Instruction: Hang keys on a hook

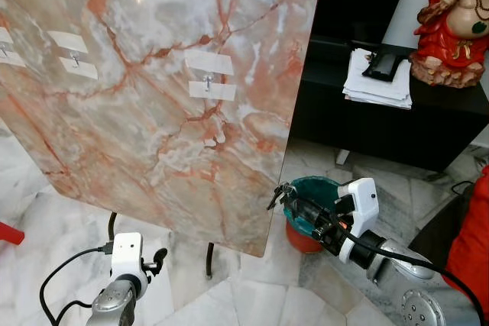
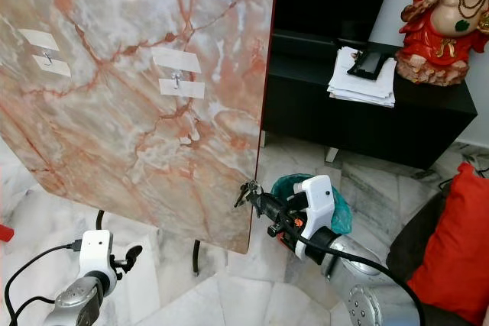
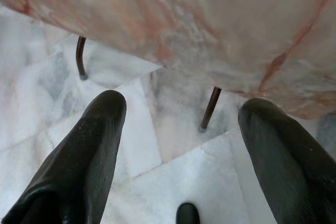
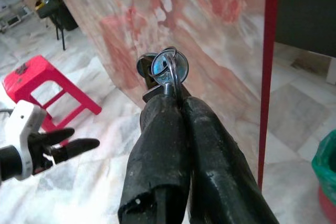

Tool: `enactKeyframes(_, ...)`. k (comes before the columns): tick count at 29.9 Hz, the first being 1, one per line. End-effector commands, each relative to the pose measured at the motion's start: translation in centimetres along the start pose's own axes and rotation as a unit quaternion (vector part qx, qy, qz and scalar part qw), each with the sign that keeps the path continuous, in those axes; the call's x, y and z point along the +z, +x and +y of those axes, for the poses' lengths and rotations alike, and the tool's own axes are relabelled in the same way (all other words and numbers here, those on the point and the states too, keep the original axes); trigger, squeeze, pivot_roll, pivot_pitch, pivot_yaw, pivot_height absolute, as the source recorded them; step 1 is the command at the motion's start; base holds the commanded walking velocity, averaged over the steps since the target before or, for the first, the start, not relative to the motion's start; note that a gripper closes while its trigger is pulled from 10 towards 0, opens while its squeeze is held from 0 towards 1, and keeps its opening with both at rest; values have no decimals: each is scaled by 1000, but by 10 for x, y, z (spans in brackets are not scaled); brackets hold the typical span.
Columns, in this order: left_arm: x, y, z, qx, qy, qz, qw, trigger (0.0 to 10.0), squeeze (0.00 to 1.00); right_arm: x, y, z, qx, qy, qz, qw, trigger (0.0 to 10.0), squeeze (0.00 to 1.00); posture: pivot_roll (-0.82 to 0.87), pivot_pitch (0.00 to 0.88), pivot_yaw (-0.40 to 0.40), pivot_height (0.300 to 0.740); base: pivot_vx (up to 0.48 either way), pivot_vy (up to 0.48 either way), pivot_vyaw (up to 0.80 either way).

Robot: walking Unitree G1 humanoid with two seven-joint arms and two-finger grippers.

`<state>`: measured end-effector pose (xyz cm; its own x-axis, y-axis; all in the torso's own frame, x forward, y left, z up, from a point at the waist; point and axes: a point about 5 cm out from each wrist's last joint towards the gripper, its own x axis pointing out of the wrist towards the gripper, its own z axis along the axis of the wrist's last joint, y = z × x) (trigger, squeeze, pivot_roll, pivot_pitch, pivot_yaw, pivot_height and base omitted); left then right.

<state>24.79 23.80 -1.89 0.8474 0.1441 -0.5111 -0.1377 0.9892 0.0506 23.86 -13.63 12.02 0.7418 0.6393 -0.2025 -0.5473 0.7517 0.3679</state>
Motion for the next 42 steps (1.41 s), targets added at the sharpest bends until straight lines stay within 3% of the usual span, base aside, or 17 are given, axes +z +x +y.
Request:
enactKeyframes(1, -17, -4, 7, 22, -11, 31, 999, 10000, 0, 6, 0, 13, 19, 1, -9, 1000, 0, 0, -10, 21, -11, 740, 0, 0, 0)
enactKeyframes(4, -27, -7, 10, 27, -1, 51, 998, 10000, 0, 3, 0, 19, 17, 5, -5, 1000, 0, 0, -2, 16, -14, 740, 0, 0, 0)
enactKeyframes(5, -32, -9, 12, 32, 6, 61, 998, 10000, 0, 2, -1, 20, 10, -2, -5, 1000, 10000, 0, -5, 18, -13, 740, 0, 0, 0)
enactKeyframes(9, -41, -12, 16, 42, 10, 78, 996, 10000, 0, 2, -3, 21, 3, 3, -4, 1000, 10000, 0, -8, 29, -14, 740, 0, 0, 0)
enactKeyframes(17, -59, -19, 20, 67, -16, 125, 990, 10000, 0, 21, 7, 7, -85, 12, -69, 994, 10000, 0, -7, 37, -16, 740, 0, 0, 0)
enactKeyframes(31, -62, -20, 17, 63, -22, 128, 990, 10000, 0, 40, 18, 5, -118, 14, -129, 985, 10000, 0, -2, 36, -17, 740, 0, 0, 0)
enactKeyframes(42, -54, -15, 11, 59, -44, 114, 991, 10000, 0, 50, 29, 4, -124, -10, -146, 981, 10000, 0, 2, 48, -17, 740, 0, 373, 0)
